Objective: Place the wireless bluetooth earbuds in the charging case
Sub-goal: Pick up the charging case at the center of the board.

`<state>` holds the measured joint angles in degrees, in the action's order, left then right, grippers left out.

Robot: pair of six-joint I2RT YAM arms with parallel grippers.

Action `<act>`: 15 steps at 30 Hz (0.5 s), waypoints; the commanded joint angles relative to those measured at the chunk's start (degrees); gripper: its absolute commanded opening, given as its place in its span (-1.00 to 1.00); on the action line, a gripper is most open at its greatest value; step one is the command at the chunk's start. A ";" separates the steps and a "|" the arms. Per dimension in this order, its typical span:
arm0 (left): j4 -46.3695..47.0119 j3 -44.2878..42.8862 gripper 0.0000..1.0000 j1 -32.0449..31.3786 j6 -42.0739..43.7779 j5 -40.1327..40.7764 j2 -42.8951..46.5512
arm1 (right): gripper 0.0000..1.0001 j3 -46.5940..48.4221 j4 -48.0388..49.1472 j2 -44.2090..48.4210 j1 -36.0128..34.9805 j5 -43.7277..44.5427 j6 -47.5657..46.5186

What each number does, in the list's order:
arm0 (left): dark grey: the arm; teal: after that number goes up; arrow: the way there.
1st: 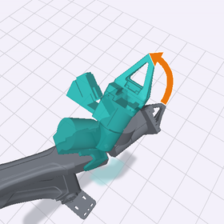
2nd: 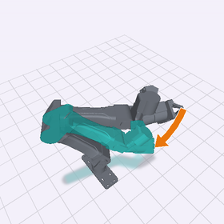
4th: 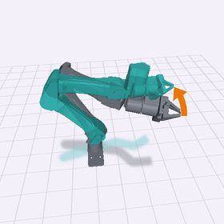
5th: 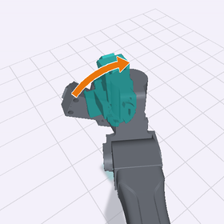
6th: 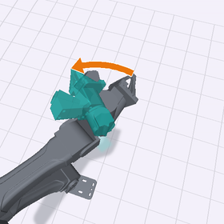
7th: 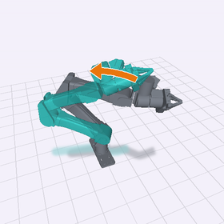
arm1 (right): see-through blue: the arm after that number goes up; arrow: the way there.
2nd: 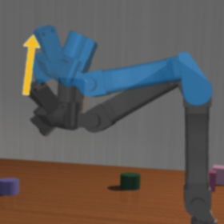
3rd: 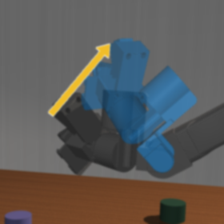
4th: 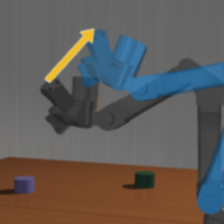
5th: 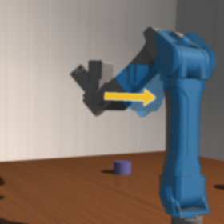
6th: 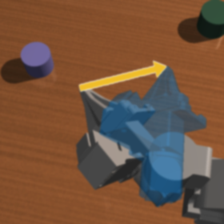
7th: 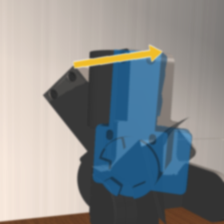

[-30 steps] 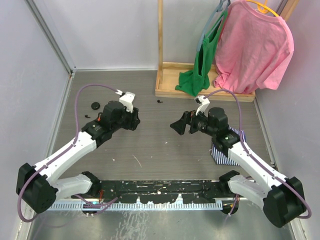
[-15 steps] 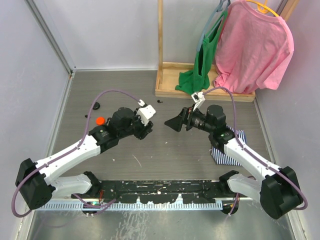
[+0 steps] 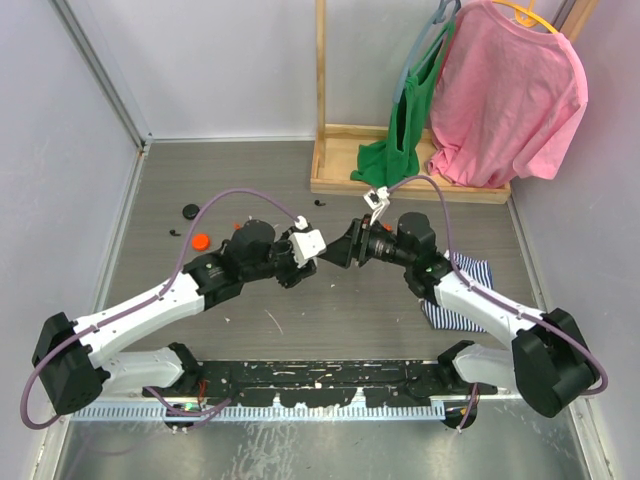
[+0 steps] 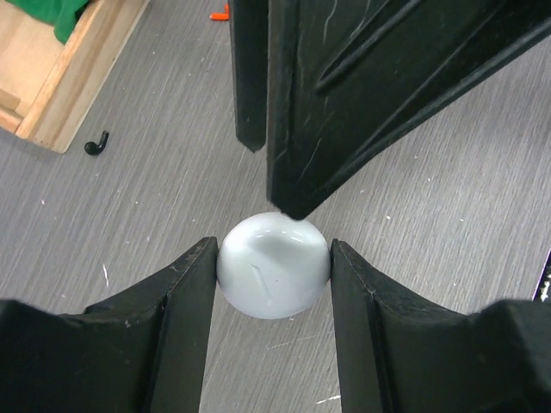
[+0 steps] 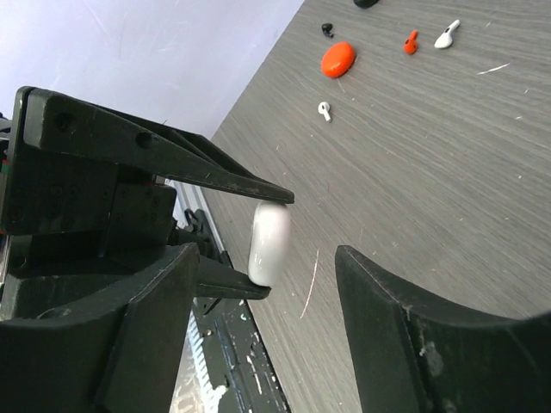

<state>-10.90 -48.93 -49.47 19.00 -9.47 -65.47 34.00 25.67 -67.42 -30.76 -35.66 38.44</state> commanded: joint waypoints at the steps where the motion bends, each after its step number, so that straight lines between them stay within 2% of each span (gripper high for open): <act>1: 4.10 -1.27 -0.06 -0.73 2.11 -1.78 0.07 | 0.35 1.05 4.00 -0.75 -1.49 -0.18 0.50; 5: 3.67 -1.39 -0.06 -0.99 2.43 -1.52 0.17 | 0.25 1.61 2.64 -1.77 -2.75 -0.16 -0.44; 15: 2.92 -1.79 -0.06 -1.84 2.99 -1.43 -0.05 | 0.18 3.77 -3.61 -2.48 -4.26 -0.78 -4.48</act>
<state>-10.94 -48.93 -50.76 20.71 -10.00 -65.56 34.35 22.52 -69.54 -34.28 -35.51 36.56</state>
